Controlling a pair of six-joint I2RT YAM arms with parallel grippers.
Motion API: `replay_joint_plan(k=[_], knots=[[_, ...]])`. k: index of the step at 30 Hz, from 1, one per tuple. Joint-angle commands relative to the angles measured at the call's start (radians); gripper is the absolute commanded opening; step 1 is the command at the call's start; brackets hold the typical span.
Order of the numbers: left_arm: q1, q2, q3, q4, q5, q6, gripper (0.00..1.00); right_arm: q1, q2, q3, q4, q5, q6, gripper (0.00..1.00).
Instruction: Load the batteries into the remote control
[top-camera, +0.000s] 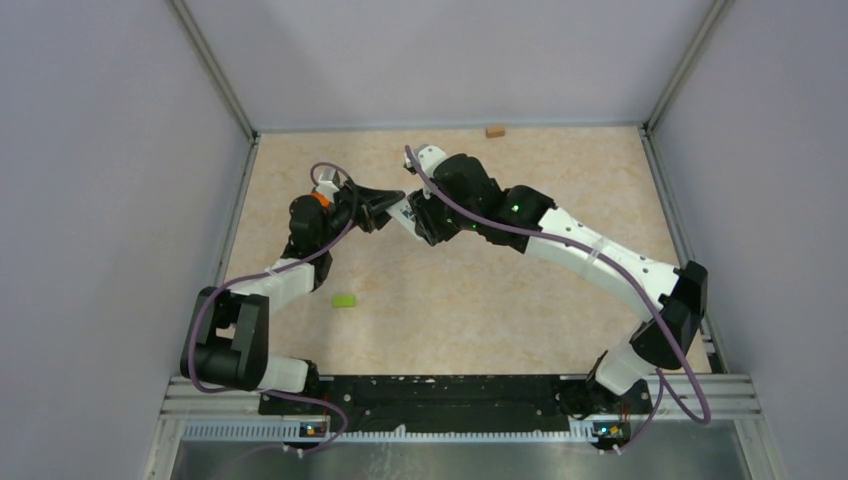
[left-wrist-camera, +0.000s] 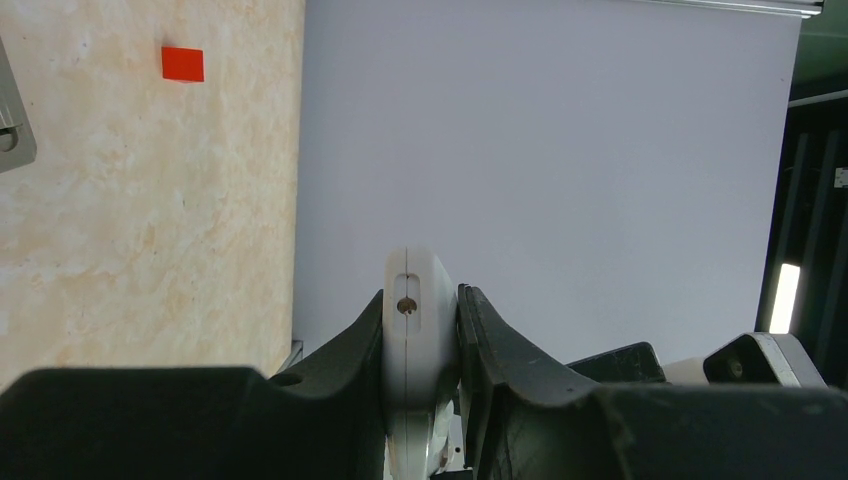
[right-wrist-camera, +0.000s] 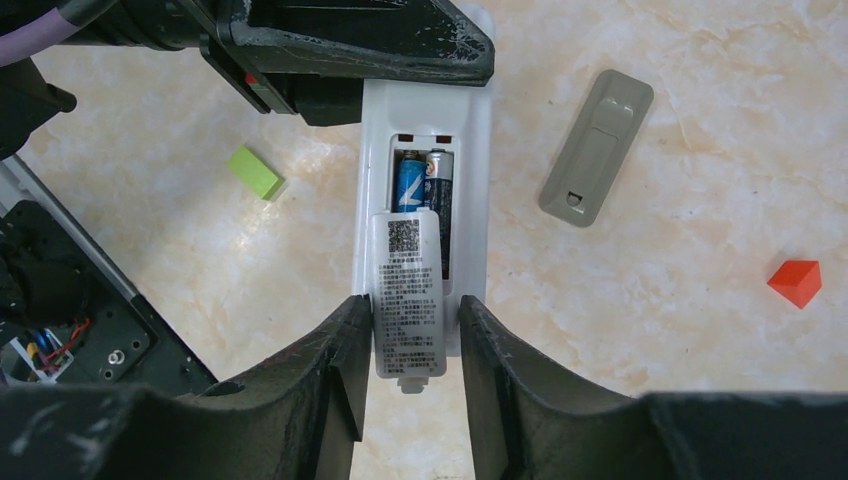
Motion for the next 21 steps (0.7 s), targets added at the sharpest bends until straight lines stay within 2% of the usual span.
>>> replay_joint_plan(k=[1,21], knots=[[0.001,-0.007,-0.006,0.052,0.008,0.003,0.00,0.019,0.000,0.046,0.015,0.010,-0.001,0.37],[0.001,-0.019,-0.009,0.123,0.014,-0.002,0.00,0.020,0.025,0.014,0.079,0.024,0.114,0.27]])
